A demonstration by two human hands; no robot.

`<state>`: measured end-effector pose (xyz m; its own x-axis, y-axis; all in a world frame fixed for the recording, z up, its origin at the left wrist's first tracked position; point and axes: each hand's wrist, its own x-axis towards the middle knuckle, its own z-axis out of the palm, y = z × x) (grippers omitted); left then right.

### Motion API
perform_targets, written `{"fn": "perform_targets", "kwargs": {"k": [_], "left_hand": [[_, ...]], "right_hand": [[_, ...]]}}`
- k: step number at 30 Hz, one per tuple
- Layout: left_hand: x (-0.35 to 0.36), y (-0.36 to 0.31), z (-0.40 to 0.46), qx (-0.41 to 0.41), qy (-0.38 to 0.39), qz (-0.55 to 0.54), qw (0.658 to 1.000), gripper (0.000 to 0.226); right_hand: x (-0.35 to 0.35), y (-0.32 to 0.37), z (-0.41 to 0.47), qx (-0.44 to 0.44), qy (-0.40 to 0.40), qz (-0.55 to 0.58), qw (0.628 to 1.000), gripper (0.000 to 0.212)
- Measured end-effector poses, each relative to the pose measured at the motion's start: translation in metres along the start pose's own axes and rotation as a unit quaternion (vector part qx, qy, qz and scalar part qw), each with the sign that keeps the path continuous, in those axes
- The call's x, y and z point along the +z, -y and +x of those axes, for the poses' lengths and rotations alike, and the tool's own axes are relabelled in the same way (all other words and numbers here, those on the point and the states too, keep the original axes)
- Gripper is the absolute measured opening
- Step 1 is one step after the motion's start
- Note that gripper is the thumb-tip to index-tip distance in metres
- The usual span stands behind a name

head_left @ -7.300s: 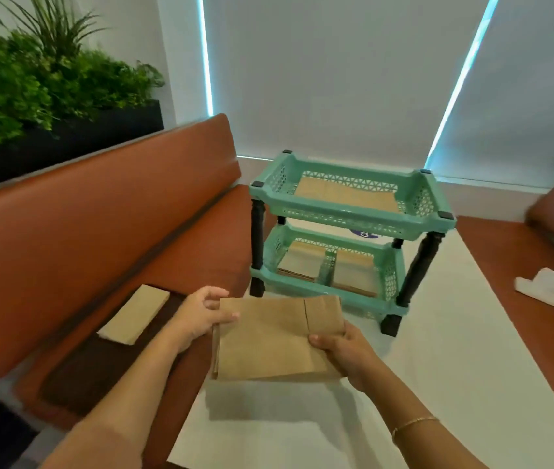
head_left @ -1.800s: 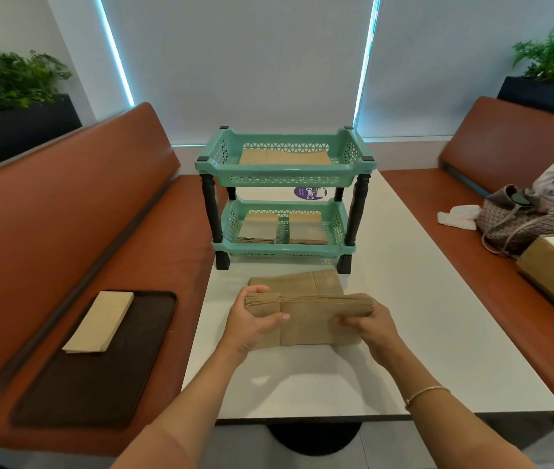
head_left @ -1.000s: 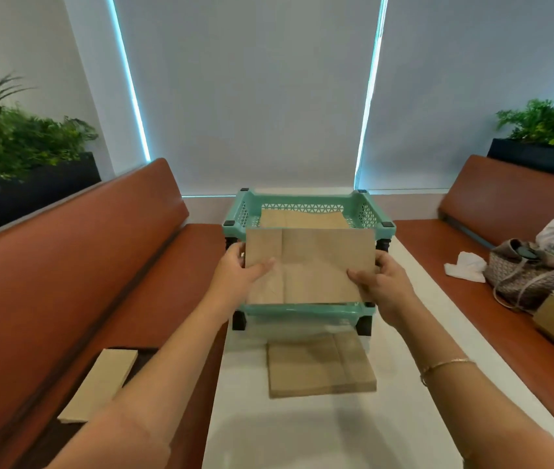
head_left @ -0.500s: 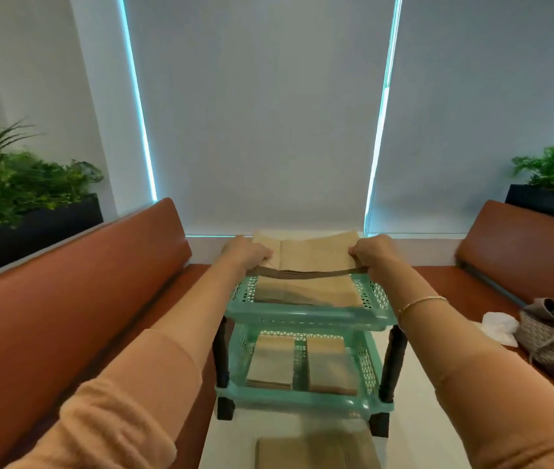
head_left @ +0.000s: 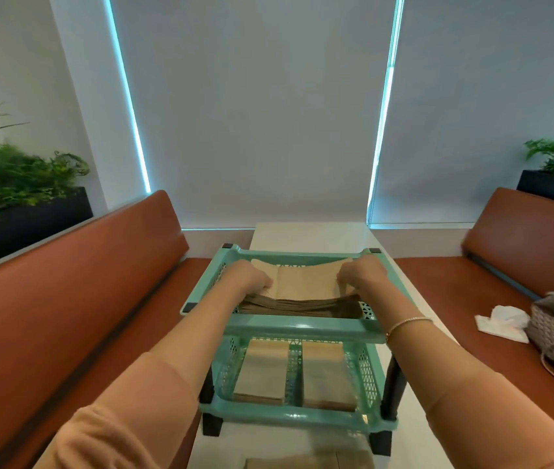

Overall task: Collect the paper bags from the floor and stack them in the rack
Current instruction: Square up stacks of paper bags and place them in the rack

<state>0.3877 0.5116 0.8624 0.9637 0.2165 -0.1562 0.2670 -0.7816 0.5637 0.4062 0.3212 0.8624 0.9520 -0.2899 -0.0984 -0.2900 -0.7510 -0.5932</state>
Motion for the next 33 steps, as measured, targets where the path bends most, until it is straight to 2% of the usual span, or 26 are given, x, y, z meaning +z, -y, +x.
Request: {"fn": "perform_targets", "kwargs": {"k": [3,5,10,15,19,22,25,29,33], "left_hand": [[0.0,0.003,-0.002,-0.005,-0.011,0.015,1.0,0.051],[-0.001,0.004,-0.003,-0.003,-0.015,0.015,1.0,0.052],[-0.002,0.003,-0.006,-0.002,-0.019,0.053,0.998,0.053],[-0.003,0.001,-0.011,0.007,-0.017,0.103,0.995,0.044],[-0.006,-0.006,-0.011,0.007,-0.005,0.129,0.992,0.037],[-0.007,-0.01,-0.01,0.011,0.007,0.154,0.988,0.02],[-0.009,-0.01,-0.008,0.01,0.01,0.166,0.986,0.018],[-0.011,-0.006,-0.007,0.008,0.003,0.17,0.985,0.038],[-0.008,-0.005,-0.005,0.003,0.006,0.155,0.988,0.041]], "right_hand": [[0.005,0.0,-0.001,-0.001,0.036,-0.025,0.999,0.026],[0.009,0.0,-0.001,0.003,0.041,-0.026,0.999,0.033],[0.019,0.003,-0.002,0.018,0.044,-0.052,0.997,0.03],[0.028,0.005,-0.001,0.03,0.042,-0.081,0.995,0.036],[0.027,0.007,-0.002,0.015,0.034,-0.09,0.995,0.03],[0.025,0.006,-0.001,-0.001,0.023,-0.092,0.996,0.027],[0.021,0.005,-0.001,-0.011,0.016,-0.092,0.996,0.026],[0.019,0.004,0.002,-0.008,0.02,-0.088,0.996,0.03],[0.018,0.002,0.003,-0.002,0.022,-0.076,0.997,0.029]]}}
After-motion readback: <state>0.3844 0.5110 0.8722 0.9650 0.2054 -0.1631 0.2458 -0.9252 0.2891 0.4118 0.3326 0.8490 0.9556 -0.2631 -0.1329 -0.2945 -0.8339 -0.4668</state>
